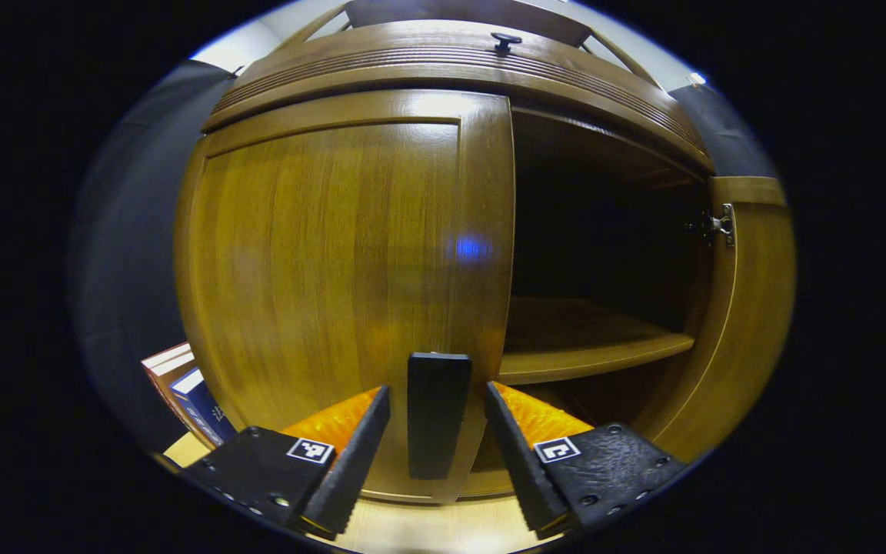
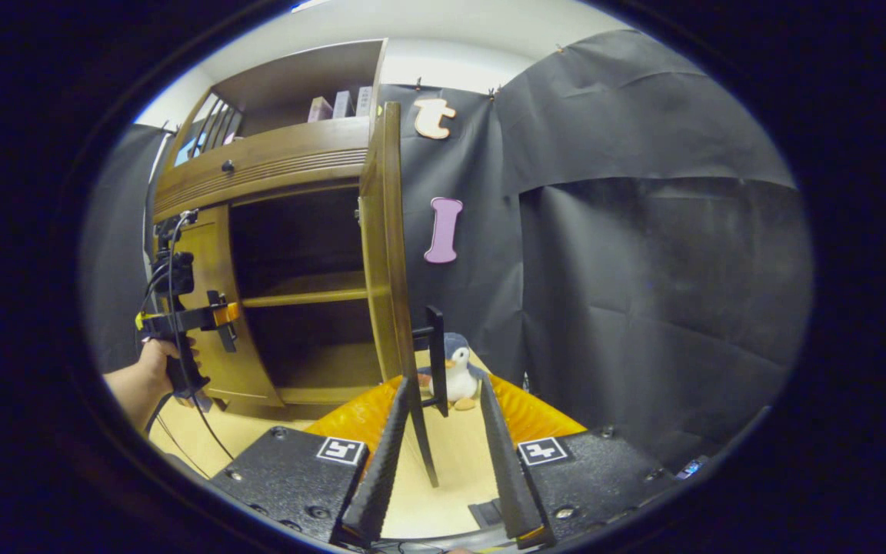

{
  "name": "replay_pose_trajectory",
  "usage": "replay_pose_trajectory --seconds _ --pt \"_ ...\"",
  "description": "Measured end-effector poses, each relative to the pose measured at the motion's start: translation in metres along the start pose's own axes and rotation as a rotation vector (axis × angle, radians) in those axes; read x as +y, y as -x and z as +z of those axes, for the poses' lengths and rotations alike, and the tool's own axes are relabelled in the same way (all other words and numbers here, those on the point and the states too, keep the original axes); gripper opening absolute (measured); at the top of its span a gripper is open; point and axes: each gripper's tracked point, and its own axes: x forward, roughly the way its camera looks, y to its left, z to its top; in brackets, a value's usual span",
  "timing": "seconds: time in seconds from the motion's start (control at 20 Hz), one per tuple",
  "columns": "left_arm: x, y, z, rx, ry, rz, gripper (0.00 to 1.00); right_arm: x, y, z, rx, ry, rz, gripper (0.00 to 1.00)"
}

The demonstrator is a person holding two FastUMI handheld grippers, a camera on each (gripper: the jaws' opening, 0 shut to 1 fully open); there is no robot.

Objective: Open the right door of the double-door shoe cabinet with the right hand, and open the left door with the left hand.

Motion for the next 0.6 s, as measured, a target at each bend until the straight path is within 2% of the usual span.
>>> replay_pose_trajectory --seconds 0.05,0.1,0.15,0.2,0.4,0.6 --pt "-0.0031 0.0006 0.0013 -0.008 0.000 -0.020 0.70 0.0008 0.0046 -0.0020 0.002 0.000 -0.001 0.62" --pt "-0.0046 -0.0006 0.0013 -0.012 -0.008 -0.029 0.63 0.0013 0.0070 -0.0026 0.004 0.001 -0.001 0.59" --pt "-0.0040 -0.0029 0.0020 -0.023 -0.021 -0.040 0.57 0.0012 0.0062 -0.0023 0.008 0.001 -0.003 0.61" --pt "-0.0022 -0.0031 0.0035 -0.038 -0.030 -0.047 0.55 0.0006 0.0067 -0.0030 0.010 0.001 -0.006 0.59" --pt "0.0001 -0.0003 0.0043 -0.060 -0.049 -0.064 0.29 0.0010 0.0111 -0.0075 0.016 0.007 -0.019 0.59" --pt "0.0000 0.0010 0.0027 -0.046 -0.038 -0.050 0.29 0.0030 0.0124 -0.0027 0.010 0.007 -0.021 0.59"
